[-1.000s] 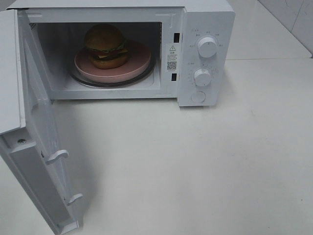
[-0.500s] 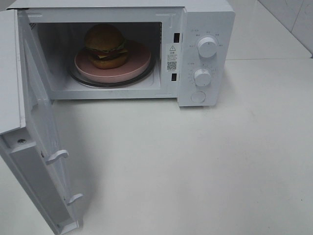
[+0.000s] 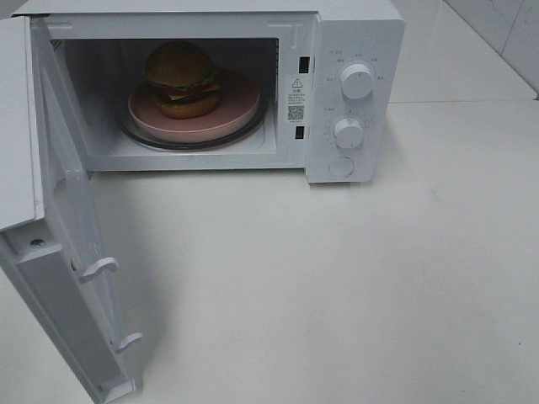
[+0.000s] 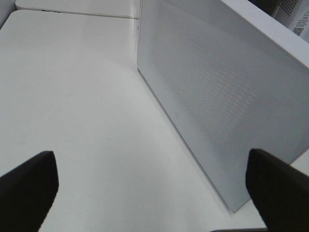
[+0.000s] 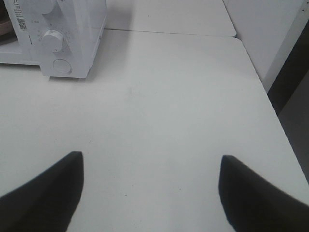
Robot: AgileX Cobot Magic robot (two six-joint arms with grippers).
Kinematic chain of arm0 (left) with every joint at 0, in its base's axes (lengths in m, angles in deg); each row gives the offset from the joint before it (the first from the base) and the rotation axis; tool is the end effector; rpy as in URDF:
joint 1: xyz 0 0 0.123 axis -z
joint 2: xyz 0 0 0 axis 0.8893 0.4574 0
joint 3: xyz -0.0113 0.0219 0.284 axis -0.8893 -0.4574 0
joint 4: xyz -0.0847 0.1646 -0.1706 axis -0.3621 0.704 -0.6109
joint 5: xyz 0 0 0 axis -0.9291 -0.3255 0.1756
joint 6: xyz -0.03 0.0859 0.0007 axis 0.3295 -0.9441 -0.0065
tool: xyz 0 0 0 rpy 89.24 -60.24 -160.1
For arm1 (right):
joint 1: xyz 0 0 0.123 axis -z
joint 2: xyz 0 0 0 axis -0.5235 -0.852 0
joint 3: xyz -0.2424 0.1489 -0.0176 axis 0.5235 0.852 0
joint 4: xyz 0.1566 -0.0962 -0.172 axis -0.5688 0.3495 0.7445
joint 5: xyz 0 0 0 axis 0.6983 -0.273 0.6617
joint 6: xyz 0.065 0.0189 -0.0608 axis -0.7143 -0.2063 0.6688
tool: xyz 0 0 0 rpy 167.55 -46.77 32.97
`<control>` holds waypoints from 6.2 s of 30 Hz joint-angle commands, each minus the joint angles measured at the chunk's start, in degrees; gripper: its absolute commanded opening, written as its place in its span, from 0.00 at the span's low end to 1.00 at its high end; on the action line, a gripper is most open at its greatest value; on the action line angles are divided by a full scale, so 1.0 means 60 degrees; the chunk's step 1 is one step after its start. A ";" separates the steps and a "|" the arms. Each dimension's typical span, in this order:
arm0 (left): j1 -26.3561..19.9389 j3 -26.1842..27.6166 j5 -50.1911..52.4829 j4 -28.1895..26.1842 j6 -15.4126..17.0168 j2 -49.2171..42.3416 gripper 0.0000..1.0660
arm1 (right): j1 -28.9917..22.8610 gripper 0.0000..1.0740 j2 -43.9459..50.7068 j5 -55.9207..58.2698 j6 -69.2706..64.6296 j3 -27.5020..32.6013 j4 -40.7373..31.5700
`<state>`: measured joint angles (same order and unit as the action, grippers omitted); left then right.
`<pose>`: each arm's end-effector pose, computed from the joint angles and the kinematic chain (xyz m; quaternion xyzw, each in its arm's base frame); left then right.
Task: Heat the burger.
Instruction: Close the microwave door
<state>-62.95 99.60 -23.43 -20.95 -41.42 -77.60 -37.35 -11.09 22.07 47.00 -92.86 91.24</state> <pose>-0.0091 -0.0115 0.2801 0.0146 0.8518 -0.0630 0.5199 -0.0011 -0.0118 0.2841 -0.0103 0.8270 -0.0277 0.5615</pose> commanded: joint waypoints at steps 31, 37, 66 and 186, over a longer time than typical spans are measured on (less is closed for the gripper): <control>0.0048 0.0000 0.0134 0.0172 0.0067 0.0172 0.92 | 0.0029 0.68 0.0248 -0.0124 0.0057 0.0029 -0.0038; 0.0048 0.0277 0.0525 -0.0019 0.0067 0.0668 0.91 | 0.0029 0.68 0.0248 -0.0124 0.0057 0.0029 -0.0038; 0.0048 -0.0659 0.5768 -0.0363 0.0019 0.5166 0.00 | 0.0029 0.68 0.0248 -0.0124 0.0057 0.0029 -0.0029; 0.5539 0.3829 1.7475 0.1709 0.2340 1.8000 0.00 | 0.0029 0.68 0.0248 -0.0124 0.0057 0.0029 -0.0029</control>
<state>-30.01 122.00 81.02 -9.67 -27.10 30.46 -37.35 -11.09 22.07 47.00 -92.86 91.24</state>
